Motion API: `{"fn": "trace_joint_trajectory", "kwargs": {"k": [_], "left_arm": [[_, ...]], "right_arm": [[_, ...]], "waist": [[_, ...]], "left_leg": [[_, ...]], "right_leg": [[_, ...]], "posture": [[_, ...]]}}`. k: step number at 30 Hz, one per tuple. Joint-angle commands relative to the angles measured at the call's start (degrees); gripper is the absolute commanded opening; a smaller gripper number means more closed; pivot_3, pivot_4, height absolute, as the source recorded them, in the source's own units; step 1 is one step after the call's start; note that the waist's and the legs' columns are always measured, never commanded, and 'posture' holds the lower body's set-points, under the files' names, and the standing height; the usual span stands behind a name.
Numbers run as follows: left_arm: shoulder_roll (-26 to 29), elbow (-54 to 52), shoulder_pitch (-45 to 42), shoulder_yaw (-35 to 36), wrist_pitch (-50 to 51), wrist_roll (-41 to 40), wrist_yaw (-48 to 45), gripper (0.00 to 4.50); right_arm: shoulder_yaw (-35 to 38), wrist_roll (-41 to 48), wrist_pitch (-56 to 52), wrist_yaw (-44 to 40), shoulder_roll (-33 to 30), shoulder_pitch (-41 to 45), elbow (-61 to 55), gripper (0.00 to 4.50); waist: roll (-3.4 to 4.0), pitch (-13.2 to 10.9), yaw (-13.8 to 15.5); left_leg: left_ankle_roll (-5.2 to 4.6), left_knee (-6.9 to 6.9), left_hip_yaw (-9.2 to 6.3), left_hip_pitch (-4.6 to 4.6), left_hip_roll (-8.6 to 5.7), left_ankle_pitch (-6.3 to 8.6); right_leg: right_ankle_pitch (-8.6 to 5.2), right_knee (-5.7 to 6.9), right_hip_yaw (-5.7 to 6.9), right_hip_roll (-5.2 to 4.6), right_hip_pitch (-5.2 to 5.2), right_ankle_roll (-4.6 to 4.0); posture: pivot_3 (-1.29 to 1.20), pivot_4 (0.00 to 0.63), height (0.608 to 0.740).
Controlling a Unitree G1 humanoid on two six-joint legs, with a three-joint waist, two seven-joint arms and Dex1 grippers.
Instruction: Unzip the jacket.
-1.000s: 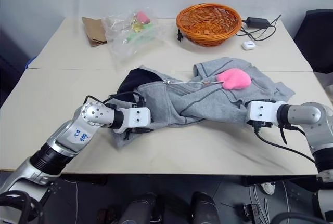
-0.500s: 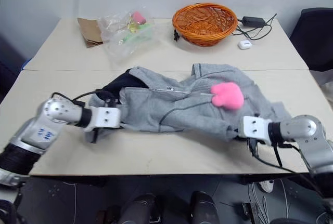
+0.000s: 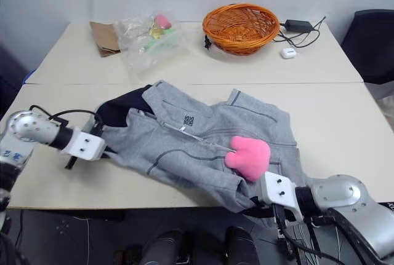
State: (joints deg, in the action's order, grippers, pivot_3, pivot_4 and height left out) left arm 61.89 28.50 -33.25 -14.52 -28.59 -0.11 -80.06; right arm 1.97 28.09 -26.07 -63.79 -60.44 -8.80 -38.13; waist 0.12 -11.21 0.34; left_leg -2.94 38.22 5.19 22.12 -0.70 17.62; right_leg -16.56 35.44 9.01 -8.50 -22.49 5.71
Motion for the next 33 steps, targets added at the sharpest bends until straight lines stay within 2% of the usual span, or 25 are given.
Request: {"fn": "trace_joint_trajectory", "kwargs": {"k": [1,7,12,14,19,21,24,26,29,31,33], "left_arm": [[6.32,-9.32,9.51,0.19,9.13,-4.15,-8.59,0.00],[12.73,-24.00,21.87,5.63,21.57,-8.89,-8.17,0.00],[10.53,-25.75,23.22,7.99,24.16,-6.58,-1.71,0.00],[9.70,-25.49,23.66,8.55,24.40,-6.23,-0.43,0.00],[10.29,-27.53,27.64,11.88,26.82,-7.70,0.24,1.27],[12.22,-28.85,30.76,14.65,28.73,-9.38,-1.45,1.84],[15.51,-29.91,34.66,20.08,31.55,-13.51,-5.80,2.79],[16.16,-30.40,33.36,23.04,36.70,-18.78,-8.26,3.41],[16.59,-31.31,28.22,24.18,44.87,-25.37,-10.56,4.41],[16.90,-31.16,18.22,21.77,52.91,-33.61,-12.06,4.46],[13.71,-28.93,6.81,17.53,57.74,-34.98,-12.44,4.46]], "right_arm": [[3.02,0.92,-1.09,1.63,0.25,-2.11,-3.82,0.07],[6.04,-0.83,0.25,0.80,-0.92,-6.65,-5.17,0.07],[8.80,0.19,-0.55,0.21,-0.81,-6.92,-4.52,0.07],[10.06,1.44,-1.76,-0.30,-1.07,-6.85,-4.54,0.64],[14.81,2.32,-2.77,-2.91,-2.56,-8.39,-4.47,2.20],[19.38,5.03,-4.74,-5.54,-3.46,-9.14,-4.21,2.89],[26.32,8.15,-6.59,-10.94,-5.11,-9.69,-2.47,3.95],[29.72,10.47,-7.41,-14.07,-6.91,-7.10,1.24,4.50],[29.92,12.98,-8.63,-15.15,-8.94,-0.55,6.93,4.50],[24.56,12.65,-8.09,-13.73,-9.98,9.53,14.31,4.50],[17.85,9.97,-7.24,-12.32,-9.27,19.03,20.58,4.50]], "waist": [[0.00,0.00,-0.65],[-0.01,0.00,-0.41],[-0.01,0.00,-0.06],[0.00,0.00,0.35],[0.00,0.00,1.24],[0.01,0.00,1.17],[0.00,0.00,0.97],[-0.02,-0.01,0.89],[0.00,-0.02,0.89],[-0.07,-0.08,1.01],[-0.09,-0.09,1.11]], "left_leg": [[-0.01,-0.01,0.01,0.00,0.00,0.00],[-0.06,-0.01,0.06,-0.05,0.05,0.10],[-0.08,0.02,0.07,-0.04,0.05,0.15],[-0.10,0.03,0.08,-0.04,0.04,0.16],[-0.09,0.04,0.09,-0.09,0.05,0.18],[-0.07,0.03,0.07,-0.11,0.05,0.20],[-0.04,0.02,0.09,-0.10,0.15,0.25],[0.01,0.03,0.12,-0.10,0.25,0.30],[-0.01,0.06,0.13,-0.09,0.26,0.31],[-0.01,0.12,0.12,-0.08,0.26,0.31],[-0.01,0.30,0.08,0.01,0.26,0.32]], "right_leg": [[0.00,-0.01,-0.01,0.01,0.00,0.00],[-0.01,-0.05,-0.24,-0.01,0.02,0.00],[-0.01,-0.08,-0.60,0.00,0.02,0.01],[0.00,-0.06,-0.62,0.00,0.02,0.01],[0.00,-0.22,-0.71,-0.04,0.01,0.01],[0.00,-0.25,-0.73,-0.05,0.02,0.00],[0.00,-0.30,-0.75,0.00,-0.01,0.00],[0.00,-0.35,-0.72,0.10,0.01,-0.01],[0.00,-0.36,-0.73,0.10,0.01,-0.01],[0.00,-0.33,-0.74,0.10,0.01,-0.01],[0.01,-0.29,-0.72,0.08,-0.02,-0.02]], "posture": [[0.00,0.150,0.740],[0.00,0.150,0.740],[0.00,0.150,0.740],[0.00,0.150,0.740],[0.00,0.150,0.740],[0.00,0.150,0.740],[0.00,0.150,0.740],[0.00,0.150,0.740],[0.00,0.150,0.740],[0.00,0.150,0.740],[0.00,0.150,0.740]]}}
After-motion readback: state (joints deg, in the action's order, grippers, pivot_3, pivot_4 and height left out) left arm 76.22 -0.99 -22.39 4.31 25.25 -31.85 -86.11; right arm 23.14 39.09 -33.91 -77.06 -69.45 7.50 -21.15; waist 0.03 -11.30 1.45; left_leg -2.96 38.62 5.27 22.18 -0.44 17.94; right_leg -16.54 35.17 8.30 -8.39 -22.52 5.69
